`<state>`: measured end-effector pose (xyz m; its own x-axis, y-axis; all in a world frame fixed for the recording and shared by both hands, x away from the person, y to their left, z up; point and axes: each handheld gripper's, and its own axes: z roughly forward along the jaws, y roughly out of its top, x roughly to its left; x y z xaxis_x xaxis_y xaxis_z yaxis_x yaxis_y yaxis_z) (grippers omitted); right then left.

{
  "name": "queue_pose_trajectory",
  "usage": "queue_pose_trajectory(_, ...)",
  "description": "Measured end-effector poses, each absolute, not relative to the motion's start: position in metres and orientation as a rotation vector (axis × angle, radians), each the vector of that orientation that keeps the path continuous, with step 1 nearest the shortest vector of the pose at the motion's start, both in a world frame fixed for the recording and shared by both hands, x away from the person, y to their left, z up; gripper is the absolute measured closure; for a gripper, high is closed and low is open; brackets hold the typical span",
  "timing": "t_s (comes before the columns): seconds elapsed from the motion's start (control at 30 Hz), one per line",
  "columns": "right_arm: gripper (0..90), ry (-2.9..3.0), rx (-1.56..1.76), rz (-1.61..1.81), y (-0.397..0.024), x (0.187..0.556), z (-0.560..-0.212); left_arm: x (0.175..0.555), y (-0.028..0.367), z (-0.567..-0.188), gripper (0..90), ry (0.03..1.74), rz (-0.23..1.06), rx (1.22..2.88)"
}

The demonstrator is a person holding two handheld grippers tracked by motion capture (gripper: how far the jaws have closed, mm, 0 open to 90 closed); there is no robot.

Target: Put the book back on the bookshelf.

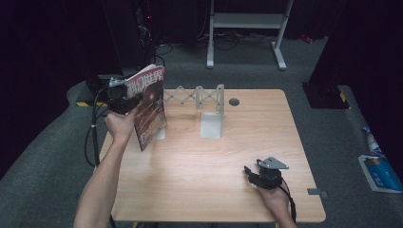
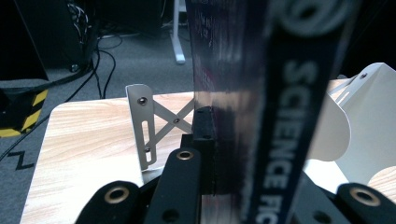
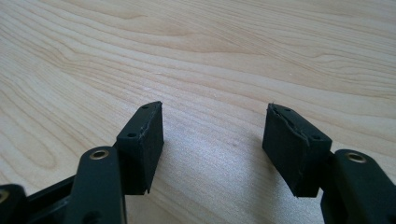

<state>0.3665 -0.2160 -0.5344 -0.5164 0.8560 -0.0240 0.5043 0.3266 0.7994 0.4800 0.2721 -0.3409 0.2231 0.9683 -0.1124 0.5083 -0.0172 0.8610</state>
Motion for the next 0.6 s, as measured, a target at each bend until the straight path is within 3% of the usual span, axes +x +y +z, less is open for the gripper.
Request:
queue_pose_trajectory(0.3,38.3,2.149,1.200,1.057,-0.216,0.367,-0.534,0.476,0.269,-0.357,83.4,1.380,0.673,1.600)
queue_pose_trajectory(0.6,38.3,2.149,1.202,1.057,-0.216,0.366,-0.534,0.474,0.268,-0.359,82.4,1.370,0.669,1.677)
